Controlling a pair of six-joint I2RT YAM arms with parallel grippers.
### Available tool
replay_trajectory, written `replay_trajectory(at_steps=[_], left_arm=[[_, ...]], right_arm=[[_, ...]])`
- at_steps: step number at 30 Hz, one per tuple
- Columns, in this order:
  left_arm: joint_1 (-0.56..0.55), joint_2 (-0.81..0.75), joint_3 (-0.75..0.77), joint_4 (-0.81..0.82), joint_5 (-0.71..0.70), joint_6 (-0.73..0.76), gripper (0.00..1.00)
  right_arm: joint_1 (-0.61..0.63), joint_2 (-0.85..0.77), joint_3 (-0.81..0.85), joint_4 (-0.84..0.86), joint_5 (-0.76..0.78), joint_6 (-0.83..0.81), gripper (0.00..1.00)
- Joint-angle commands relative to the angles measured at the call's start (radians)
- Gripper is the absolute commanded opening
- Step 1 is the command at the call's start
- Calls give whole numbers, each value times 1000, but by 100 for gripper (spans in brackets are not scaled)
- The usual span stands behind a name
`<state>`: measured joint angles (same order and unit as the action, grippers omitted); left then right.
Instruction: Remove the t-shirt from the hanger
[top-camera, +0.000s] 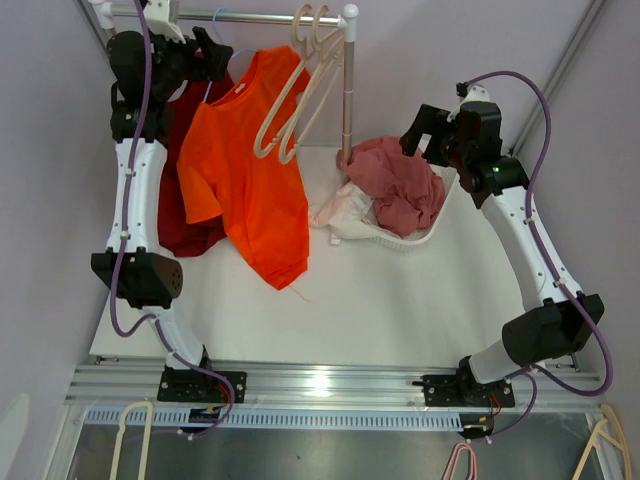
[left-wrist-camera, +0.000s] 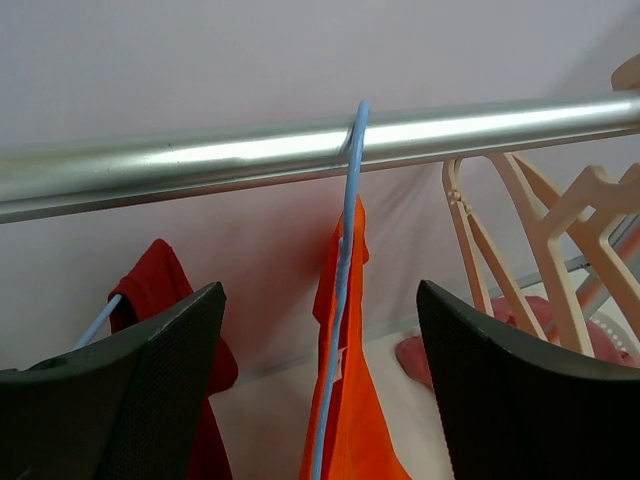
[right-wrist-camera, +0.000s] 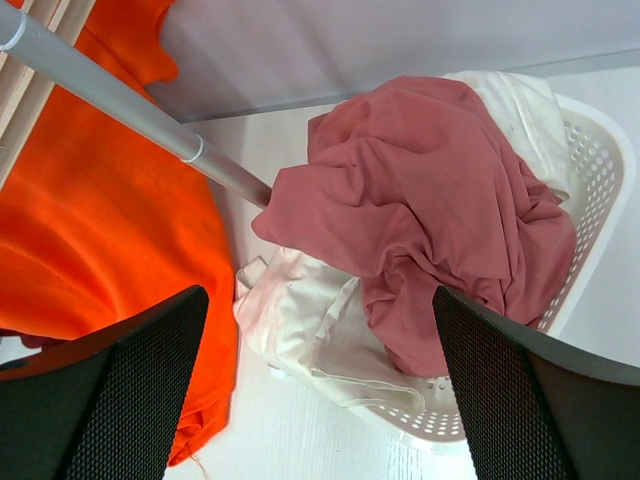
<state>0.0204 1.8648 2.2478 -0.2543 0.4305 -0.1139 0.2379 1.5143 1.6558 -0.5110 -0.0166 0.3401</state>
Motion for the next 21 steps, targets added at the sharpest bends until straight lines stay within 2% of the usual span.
replay_trajectory(at_steps=[1,7,11,13,16,17,20,21], left_arm=[[7,8,28,53,21,-4,80],[7,57,29,118,22,-32,71],[9,105,84,132,39,-56,52],[7,128,95,138,50,-63,50],[9,139,93,179,66,-85,36],[9,143,96,188,74,-99,24],[7,146,95,211,71,-131,1],[7,143,96,223,73,-138,1]], right_arm=[[0,-23,36,14,-13,-4,100],[-2,3,51,22,-13,-13,99],[-2,20,65,20,-11,-19,100],[-2,29,75,19,-11,-23,99],[-3,43,94,9,-8,-27,100],[-2,46,94,6,-11,-29,99],[-2,49,82,12,-19,-26,100],[-2,50,79,14,-19,-26,99]])
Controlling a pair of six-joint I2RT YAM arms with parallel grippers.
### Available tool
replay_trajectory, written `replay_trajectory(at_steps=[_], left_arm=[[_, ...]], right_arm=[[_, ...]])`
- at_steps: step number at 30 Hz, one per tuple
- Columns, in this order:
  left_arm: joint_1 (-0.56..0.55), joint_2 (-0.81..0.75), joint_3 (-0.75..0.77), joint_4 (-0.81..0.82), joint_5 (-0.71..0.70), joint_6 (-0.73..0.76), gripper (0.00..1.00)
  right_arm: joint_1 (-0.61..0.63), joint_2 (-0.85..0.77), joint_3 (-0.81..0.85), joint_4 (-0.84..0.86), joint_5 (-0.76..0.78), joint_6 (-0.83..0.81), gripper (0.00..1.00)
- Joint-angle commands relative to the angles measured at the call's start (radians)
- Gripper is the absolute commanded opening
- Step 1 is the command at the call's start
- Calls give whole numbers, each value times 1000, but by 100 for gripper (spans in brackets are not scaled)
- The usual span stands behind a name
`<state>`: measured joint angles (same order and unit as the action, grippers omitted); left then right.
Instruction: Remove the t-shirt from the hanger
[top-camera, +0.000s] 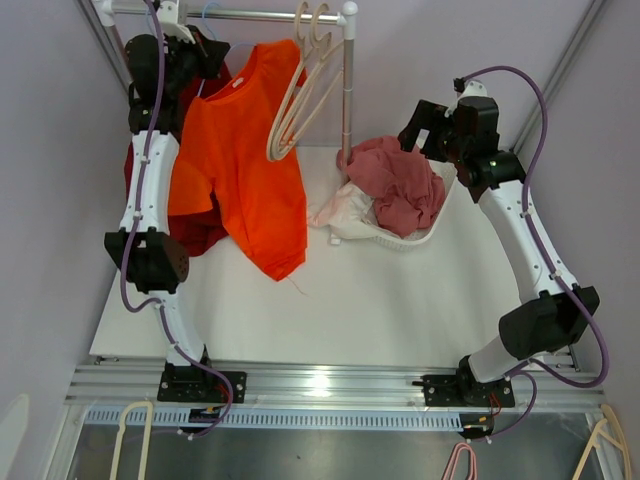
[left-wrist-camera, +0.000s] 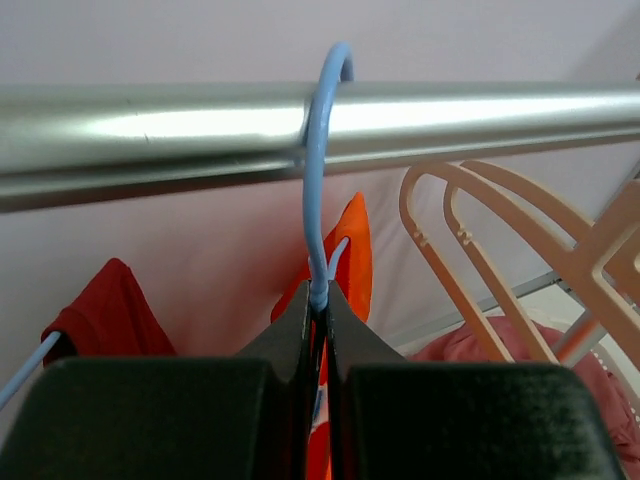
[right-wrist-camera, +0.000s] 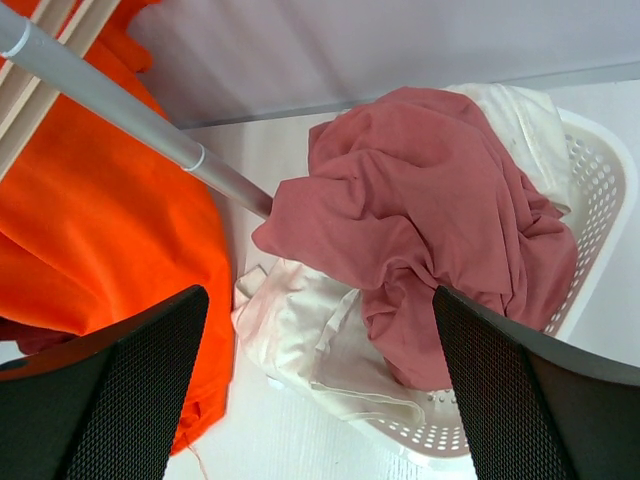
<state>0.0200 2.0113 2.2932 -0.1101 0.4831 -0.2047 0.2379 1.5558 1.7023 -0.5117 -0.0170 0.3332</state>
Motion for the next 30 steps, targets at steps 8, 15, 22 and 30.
replay_trajectory(at_steps=[8,15,22,30], left_arm=[[-9,-107,61,90,0,-24,1],[-49,-196,49,67,-38,8,1],[-87,-284,-32,9,-182,65,1],[-216,-391,-190,-77,-624,200,1]], right_arm=[[-2,9,34,7,-21,-23,100],[-2,0,26,7,-37,-20,99],[1,-45,-16,44,-60,-10,99],[73,-134,-105,90,-67,-33,99]])
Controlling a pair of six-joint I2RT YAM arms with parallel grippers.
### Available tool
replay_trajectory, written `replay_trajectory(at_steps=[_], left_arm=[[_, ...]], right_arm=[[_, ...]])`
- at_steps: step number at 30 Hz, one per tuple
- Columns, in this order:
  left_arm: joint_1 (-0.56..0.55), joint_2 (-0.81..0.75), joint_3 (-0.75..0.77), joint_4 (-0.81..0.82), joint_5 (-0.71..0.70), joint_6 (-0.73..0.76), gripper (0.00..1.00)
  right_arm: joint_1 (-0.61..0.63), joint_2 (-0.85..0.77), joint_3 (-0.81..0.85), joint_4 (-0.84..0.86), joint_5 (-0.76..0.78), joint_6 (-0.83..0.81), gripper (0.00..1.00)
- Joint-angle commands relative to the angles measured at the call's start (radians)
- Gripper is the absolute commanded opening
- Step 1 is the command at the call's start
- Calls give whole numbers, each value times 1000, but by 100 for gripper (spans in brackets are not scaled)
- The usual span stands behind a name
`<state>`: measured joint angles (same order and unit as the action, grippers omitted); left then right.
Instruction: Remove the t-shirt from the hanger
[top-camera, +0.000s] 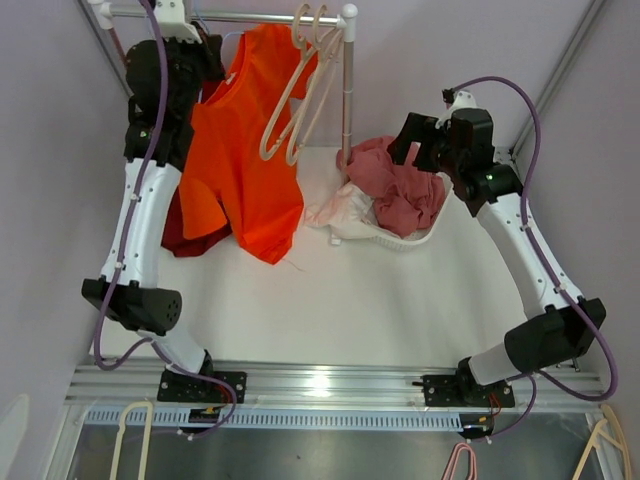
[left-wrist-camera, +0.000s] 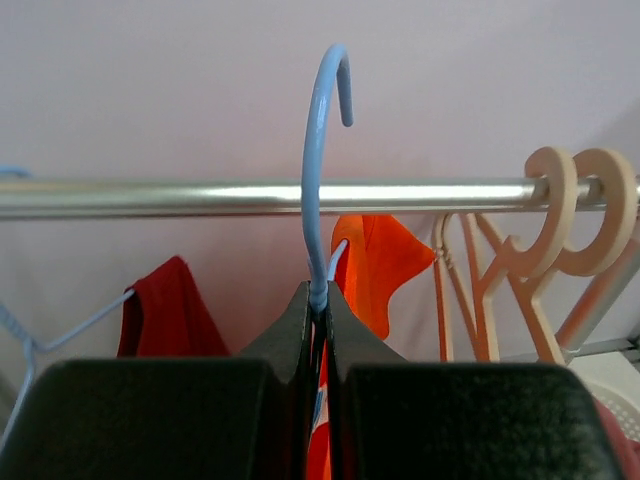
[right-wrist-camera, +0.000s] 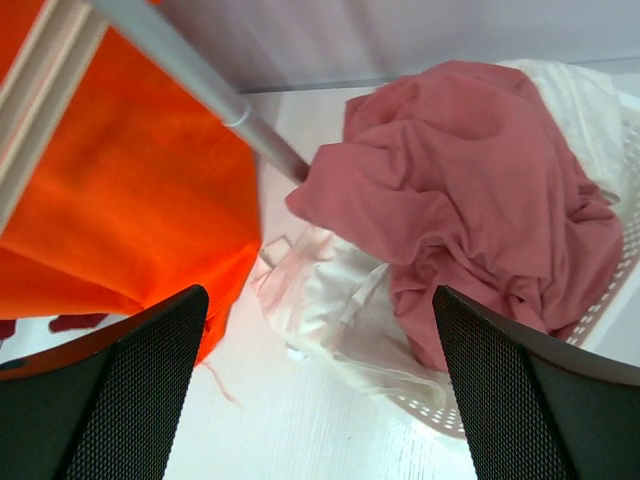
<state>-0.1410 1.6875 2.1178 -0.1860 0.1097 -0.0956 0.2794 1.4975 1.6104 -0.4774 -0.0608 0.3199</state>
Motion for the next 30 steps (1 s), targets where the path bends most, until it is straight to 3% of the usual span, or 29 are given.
replay_trajectory(at_steps=[1,4,8,12,14,18,22,30], left_arm=[[-92,-75,-25,-21,-298,94,1],[-147,-120,-87,-43,-447,103,1],[-249,-140,-81,-182,-915,60,1],[-296,-167,-44,-285,-1034,-39,1],[-313,-195,-79,-273,-1071,-55,1],[-402,-221,-111,-137,-1328,22,1],[-453,-218,-145,18,-1384,221,1],[-485,-236,-163,10,-1348,221,1]], right_arm=[[41,-86,-21,60,-33,-24,100],[117,-149,-79,109,-59,-59,99],[315,-246,-174,180,19,-129,99],[496,-342,-315,325,32,-133,100],[585,-364,-393,423,26,-124,100],[710,-361,-440,562,45,-125,99],[788,-292,-440,641,30,-157,100],[856,-151,-377,721,-14,-185,100]])
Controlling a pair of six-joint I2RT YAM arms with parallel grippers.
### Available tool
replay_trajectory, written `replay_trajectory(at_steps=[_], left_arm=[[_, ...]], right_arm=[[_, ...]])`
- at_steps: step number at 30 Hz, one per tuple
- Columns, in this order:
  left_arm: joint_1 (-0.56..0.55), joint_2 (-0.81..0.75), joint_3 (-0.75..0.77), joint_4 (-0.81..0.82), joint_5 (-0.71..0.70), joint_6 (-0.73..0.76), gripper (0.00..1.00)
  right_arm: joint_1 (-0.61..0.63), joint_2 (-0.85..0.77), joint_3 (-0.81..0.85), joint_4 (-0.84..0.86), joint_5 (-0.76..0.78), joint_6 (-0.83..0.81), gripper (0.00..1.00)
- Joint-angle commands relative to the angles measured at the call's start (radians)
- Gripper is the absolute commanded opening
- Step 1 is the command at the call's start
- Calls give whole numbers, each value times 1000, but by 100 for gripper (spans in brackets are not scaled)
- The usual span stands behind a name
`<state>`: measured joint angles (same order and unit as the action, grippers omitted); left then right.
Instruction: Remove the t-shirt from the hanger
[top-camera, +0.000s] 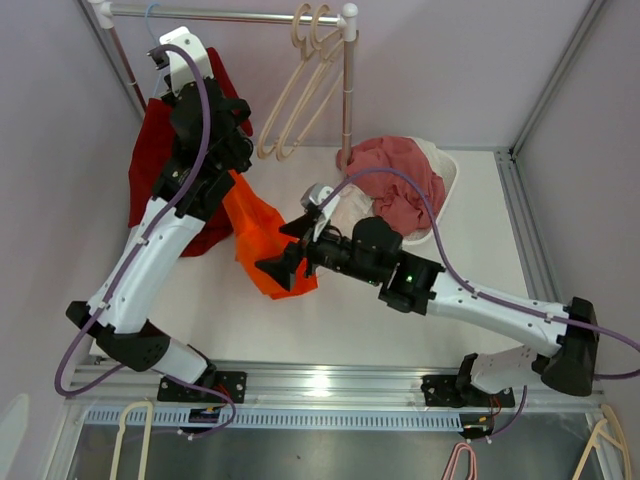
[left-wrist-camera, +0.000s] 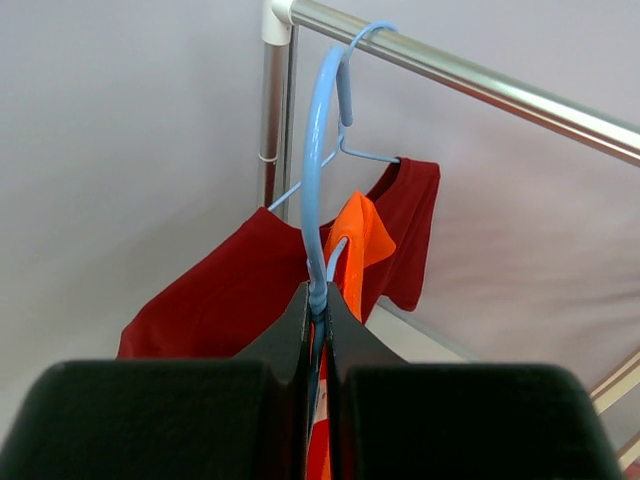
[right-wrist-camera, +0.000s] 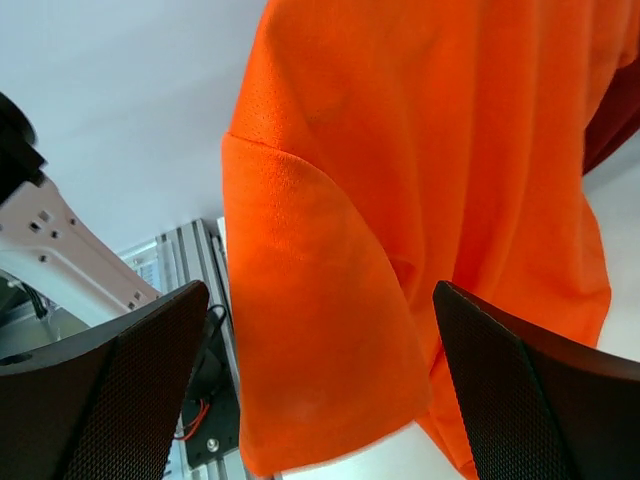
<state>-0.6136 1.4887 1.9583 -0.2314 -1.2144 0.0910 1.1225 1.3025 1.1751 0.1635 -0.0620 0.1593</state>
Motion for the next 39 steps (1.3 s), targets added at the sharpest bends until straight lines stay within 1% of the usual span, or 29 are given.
replay_trajectory(at_steps=[1,2,4,5,6,7,8,10,13,16,20,21,24,26,28,29,30,31,32,34,35,36,37,38,39], left_arm=[[-14,-38,-6,55,-20,32,1],[-15,-39,-4,53,-14,32,1],[-15,-36,-6,55,-8,30,1],[-15,-38,-6,55,-4,32,1],[-14,-36,-6,55,3,32,1],[-14,-36,-7,56,9,30,1],[-12,-36,-9,63,22,32,1],[-9,-33,-27,84,33,35,1],[14,-6,-35,103,82,24,1],[41,51,11,86,105,24,1],[66,102,56,79,128,30,1],[69,107,56,80,134,27,1],[83,128,86,24,167,-28,1],[87,154,138,-29,185,-54,1],[87,169,183,-49,191,-57,1],[89,176,201,-96,208,-66,1],[89,186,261,-129,220,-82,1],[86,188,284,-163,234,-118,1],[81,188,306,-205,248,-137,1],[66,167,307,-149,218,-94,1],[48,157,271,-88,198,17,1],[43,153,264,-24,184,44,1],[40,154,283,-54,190,39,1],[37,157,336,-118,200,-33,1],[37,154,393,-275,252,-83,1]], right_arm=[[16,59,92,76,-21,-26,98],[17,88,109,67,-22,-26,97],[25,116,158,28,-30,-27,87],[26,129,169,16,-16,-27,55],[29,141,175,-1,-16,-29,31],[34,142,176,-7,-15,-27,2],[39,138,170,-15,-3,-26,0],[52,106,153,-21,7,-38,0],[102,40,121,-76,83,-60,0],[151,-41,81,-142,152,-60,0],[250,-137,41,-254,243,-44,0],[305,-150,34,-269,278,-40,0],[394,-178,21,-334,327,-9,0],[418,-178,-3,-344,334,28,0],[428,-169,-66,-328,326,57,0],[428,-160,-84,-309,326,83,0],[427,-131,-103,-299,324,95,0],[419,-114,-139,-280,318,108,0],[409,-95,-155,-231,286,127,0],[389,-20,-157,-196,243,140,0],[388,9,-144,-176,220,140,0],[388,67,-125,-176,212,135,0],[385,96,-105,-174,211,134,0],[376,122,-68,-176,208,131,0],[366,165,-54,-176,205,125,0]])
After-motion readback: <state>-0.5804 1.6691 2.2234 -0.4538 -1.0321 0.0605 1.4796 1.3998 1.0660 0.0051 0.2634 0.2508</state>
